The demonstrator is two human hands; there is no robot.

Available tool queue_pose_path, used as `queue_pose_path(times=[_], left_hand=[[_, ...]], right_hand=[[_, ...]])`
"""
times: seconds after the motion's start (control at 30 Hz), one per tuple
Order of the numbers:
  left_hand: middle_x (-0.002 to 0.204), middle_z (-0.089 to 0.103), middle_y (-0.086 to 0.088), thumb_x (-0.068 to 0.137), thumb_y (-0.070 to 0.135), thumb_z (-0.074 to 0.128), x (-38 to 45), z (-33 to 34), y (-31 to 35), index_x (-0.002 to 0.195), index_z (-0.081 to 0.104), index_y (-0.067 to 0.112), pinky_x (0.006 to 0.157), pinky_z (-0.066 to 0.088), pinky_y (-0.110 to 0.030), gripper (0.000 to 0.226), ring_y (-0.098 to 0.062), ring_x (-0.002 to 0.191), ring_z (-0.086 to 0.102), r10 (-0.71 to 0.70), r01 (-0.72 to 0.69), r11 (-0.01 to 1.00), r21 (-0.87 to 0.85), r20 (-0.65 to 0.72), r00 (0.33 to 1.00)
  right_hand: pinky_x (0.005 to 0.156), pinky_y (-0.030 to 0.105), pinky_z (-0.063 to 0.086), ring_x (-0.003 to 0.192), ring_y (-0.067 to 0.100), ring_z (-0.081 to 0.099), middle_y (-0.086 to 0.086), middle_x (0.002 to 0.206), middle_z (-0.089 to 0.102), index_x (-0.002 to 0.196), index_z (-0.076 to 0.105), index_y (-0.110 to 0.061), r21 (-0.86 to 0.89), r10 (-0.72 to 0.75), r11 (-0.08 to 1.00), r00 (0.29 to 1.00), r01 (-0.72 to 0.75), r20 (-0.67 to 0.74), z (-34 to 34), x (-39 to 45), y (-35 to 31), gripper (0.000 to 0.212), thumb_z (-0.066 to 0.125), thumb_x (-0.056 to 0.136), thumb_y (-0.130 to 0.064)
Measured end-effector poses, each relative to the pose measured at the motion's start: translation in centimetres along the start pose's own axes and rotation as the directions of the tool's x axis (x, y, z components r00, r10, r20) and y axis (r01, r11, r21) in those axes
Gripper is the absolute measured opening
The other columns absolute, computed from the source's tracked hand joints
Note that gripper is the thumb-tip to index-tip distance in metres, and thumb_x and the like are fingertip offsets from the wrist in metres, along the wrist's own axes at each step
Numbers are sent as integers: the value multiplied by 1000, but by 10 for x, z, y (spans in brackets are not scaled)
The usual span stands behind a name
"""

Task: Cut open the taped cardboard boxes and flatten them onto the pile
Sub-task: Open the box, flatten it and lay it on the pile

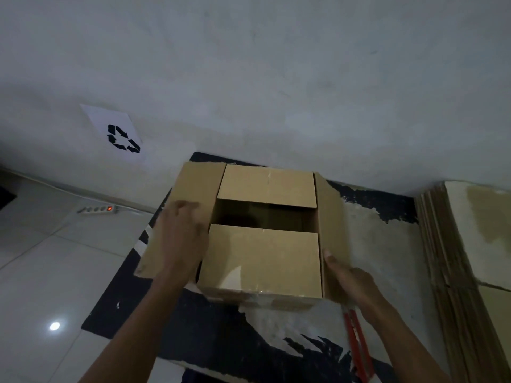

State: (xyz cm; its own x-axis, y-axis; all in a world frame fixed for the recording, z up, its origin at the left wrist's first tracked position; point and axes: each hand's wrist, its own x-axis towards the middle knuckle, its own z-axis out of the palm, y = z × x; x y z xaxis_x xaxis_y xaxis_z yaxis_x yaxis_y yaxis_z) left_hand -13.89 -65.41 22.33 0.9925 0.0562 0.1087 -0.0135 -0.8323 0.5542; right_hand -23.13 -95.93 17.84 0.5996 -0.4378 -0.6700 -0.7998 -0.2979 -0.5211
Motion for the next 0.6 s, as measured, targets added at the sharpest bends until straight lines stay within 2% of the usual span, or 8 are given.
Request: queue_pose_path(times=[0.07,0.13,0.2,0.27,0.37,0.43,0.5,0.6], left_hand=[[94,63,-2,102,20,49,15,3,30,106,65,13,76,44,-24,18,-21,88,62,211,-185,976,-114,300,930],[73,58,-2,106,33,39,23,12,51,85,63,9,61,41,-26,40,-20,66,58,211,-158,977,-141,571,793],[71,59,-5,106,39,37,29,7,65,77,59,10,63,44,-33,46,-23,65,58,202,-181,979,-93,561,803],[74,65,-9,103,40,46,32,-16,75,81,66,6,67,52,-38,45,-25,68,63,242,-265,964,-24,495,835],[71,69,6,87,41,72,8,-48,84,94,73,14,68,51,-21,28,-4,64,66,189,-321,947,-1,809,556],[106,67,11,74,52,81,-21,-39,77,125,61,19,88,51,-27,64,-6,96,65,105,-346,936,59,893,437],[137,50,9,63,62,82,-46,-12,62,144,41,28,104,45,-37,97,-15,124,51,38,-364,923,125,912,408],[127,55,3,79,52,75,-72,23,48,132,49,27,101,41,-37,64,-18,116,53,34,-491,838,238,875,483]], right_hand=[[115,60,22,142,39,26,15,155,24,155,14,-27,-156,-81,986,990,62,-119,1,-4,-5,114,35,66,-95],[119,58,1,150,33,6,11,163,8,157,3,-31,-275,-263,940,943,203,-202,2,-5,-8,85,42,91,-69],[119,56,-2,151,29,9,8,163,10,157,10,-31,-307,-397,892,899,331,-184,1,-3,-13,69,44,100,-49],[121,55,14,146,30,25,7,162,19,156,21,-28,-176,-408,907,902,384,-137,1,0,-17,60,41,102,-45],[115,51,31,142,31,34,7,162,24,155,25,-28,15,-336,941,937,339,-96,5,-3,-22,67,35,98,-60],[118,51,27,146,29,26,5,164,17,157,18,-29,66,-329,941,943,332,-47,8,-7,-22,87,34,85,-76],[120,50,20,151,27,13,1,166,2,158,4,-29,35,-326,945,945,326,10,14,-9,-21,102,43,80,-80],[121,50,18,152,27,5,2,166,-6,157,-9,-27,-106,-350,932,937,347,-8,28,-7,-16,105,64,87,-56]])
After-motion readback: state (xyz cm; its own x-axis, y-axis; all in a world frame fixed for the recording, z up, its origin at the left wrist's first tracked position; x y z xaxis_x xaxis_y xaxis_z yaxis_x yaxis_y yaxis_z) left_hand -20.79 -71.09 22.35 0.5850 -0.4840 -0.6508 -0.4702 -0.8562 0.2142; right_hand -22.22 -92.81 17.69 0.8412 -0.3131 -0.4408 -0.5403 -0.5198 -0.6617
